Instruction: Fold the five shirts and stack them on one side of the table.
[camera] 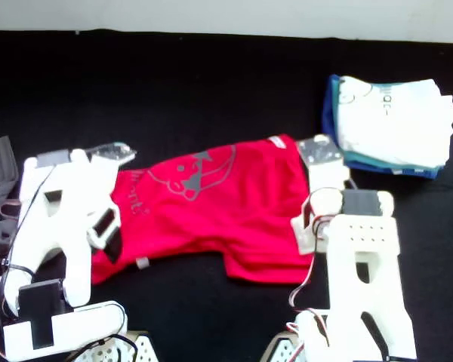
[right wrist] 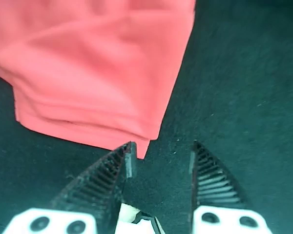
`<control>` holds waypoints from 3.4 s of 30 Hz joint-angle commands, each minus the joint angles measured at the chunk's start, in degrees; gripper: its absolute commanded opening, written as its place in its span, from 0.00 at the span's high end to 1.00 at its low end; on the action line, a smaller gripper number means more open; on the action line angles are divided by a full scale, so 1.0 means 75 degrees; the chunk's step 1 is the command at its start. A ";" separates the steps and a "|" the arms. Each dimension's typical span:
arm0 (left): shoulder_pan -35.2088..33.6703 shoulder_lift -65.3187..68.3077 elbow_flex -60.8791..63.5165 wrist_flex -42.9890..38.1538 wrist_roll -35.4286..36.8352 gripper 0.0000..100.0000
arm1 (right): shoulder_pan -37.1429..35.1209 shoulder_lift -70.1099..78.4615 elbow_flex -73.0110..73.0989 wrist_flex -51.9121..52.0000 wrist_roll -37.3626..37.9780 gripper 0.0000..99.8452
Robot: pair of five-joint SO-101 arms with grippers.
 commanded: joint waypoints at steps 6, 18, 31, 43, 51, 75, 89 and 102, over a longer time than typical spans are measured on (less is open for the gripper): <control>0.0018 -0.0193 -0.3253 0.0891 0.0023 0.87 | -0.0240 0.0275 -0.1846 -0.1037 0.0035 0.89; 0.0686 0.2667 -0.2585 -0.2145 0.1747 0.99 | -0.1096 0.4577 -0.3264 -0.3311 0.0035 0.98; -0.0393 0.6289 -0.7015 -0.1805 0.1747 0.99 | -0.0193 0.8879 -0.6605 -0.3288 0.0035 0.98; -0.0346 0.9196 -1.3181 0.1547 0.1758 0.99 | -0.0088 0.8270 -0.7508 -0.1659 0.0023 0.98; -0.0334 0.9336 -1.4681 0.2063 0.1735 0.99 | -0.0885 0.7133 -0.7203 -0.1963 -0.0621 0.98; -0.0967 1.0731 -1.4716 0.1032 0.1758 0.99 | 0.0006 0.9160 -0.8328 -0.2503 -0.0621 0.98; -0.0651 0.7648 -1.4588 0.2122 0.1793 0.99 | -0.0393 0.6347 -0.8750 -0.0744 -0.0656 0.98; -0.0475 0.2292 -0.4448 0.0680 0.2286 0.99 | -0.0791 0.5738 -0.8738 0.0908 -0.0610 1.00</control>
